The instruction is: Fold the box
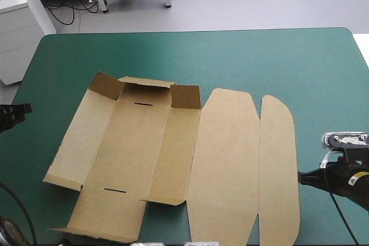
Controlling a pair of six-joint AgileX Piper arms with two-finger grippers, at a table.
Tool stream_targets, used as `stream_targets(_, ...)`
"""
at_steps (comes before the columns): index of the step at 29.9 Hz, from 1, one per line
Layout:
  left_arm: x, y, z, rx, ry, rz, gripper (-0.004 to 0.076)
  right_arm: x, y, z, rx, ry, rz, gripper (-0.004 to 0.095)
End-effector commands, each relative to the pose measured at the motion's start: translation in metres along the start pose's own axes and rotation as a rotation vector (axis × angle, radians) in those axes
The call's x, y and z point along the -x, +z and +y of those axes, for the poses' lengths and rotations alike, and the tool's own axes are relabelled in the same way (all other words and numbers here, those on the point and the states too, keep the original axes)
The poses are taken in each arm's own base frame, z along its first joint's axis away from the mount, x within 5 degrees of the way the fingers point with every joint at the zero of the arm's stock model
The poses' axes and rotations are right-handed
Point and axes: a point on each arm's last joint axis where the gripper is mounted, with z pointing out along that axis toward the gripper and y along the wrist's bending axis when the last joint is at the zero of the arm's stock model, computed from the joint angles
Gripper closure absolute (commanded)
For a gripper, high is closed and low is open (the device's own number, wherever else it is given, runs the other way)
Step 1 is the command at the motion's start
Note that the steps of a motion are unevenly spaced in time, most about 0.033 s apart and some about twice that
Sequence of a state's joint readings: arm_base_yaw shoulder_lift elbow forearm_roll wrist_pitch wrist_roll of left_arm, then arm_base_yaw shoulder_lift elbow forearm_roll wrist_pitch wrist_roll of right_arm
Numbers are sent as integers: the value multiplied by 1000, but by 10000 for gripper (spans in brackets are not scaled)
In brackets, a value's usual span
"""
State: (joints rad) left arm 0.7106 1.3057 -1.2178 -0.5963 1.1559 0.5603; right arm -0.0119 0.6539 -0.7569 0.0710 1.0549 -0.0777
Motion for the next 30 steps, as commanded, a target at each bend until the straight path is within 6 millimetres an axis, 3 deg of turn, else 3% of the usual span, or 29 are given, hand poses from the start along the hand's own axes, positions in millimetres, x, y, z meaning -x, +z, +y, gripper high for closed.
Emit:
stream_targets(1,8,-10,-5,-21,18,-65,734,9,-6,-1,-7,-8,-75,928)
stream_targets(12,8,-8,-3,-25,13,-54,717,10,-6,-1,-6,-7,-80,928)
stream_targets(16,8,0,-3,-32,24,-26,575,10,-6,-1,-6,-7,-81,928)
stream_targets(21,6,13,1,-49,6,25,209,9,-6,0,-4,-6,-78,928)
stream_targets(24,8,19,6,-46,-50,32,48,10,-6,0,-4,-6,-84,928)
stream_targets(30,8,31,11,-80,-74,75,34,10,-6,0,-5,-6,-86,928)
